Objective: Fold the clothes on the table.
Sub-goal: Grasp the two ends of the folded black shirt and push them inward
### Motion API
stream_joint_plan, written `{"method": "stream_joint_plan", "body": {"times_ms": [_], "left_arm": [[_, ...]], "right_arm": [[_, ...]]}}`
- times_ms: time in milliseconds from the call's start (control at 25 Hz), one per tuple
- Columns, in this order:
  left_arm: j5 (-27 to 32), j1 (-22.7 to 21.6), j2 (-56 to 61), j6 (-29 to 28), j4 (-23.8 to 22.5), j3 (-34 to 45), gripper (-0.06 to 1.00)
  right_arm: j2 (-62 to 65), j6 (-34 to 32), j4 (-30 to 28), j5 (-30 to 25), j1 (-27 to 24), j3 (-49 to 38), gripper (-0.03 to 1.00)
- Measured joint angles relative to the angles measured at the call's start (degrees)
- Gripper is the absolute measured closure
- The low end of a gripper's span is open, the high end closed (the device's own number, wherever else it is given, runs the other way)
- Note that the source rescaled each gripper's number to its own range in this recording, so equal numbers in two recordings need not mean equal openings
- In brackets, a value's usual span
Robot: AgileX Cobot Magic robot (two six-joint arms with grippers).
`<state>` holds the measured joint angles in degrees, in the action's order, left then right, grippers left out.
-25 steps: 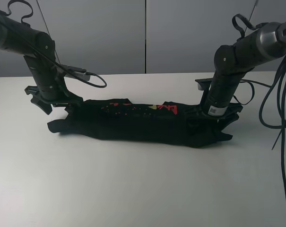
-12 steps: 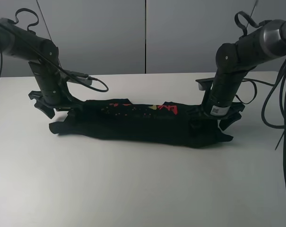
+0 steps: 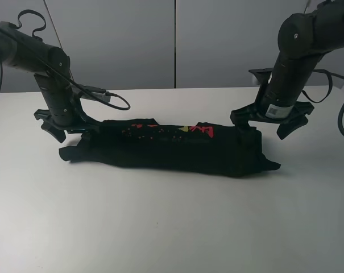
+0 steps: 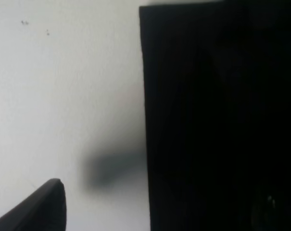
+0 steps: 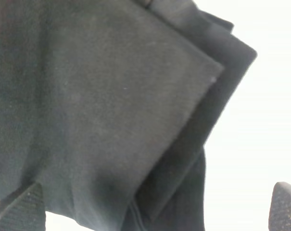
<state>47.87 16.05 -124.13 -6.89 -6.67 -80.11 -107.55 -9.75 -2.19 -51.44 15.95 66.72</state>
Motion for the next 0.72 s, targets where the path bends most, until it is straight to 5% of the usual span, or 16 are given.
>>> {"method": "stream_joint_plan", "body": {"times_ms": [720], "left_arm": [[0.1,-0.1,0.0,0.0,0.5,0.0,-0.05]], "right_arm": [[-12.2,-1.4,-0.1,-0.6,0.0,6.7,-0.03]]}}
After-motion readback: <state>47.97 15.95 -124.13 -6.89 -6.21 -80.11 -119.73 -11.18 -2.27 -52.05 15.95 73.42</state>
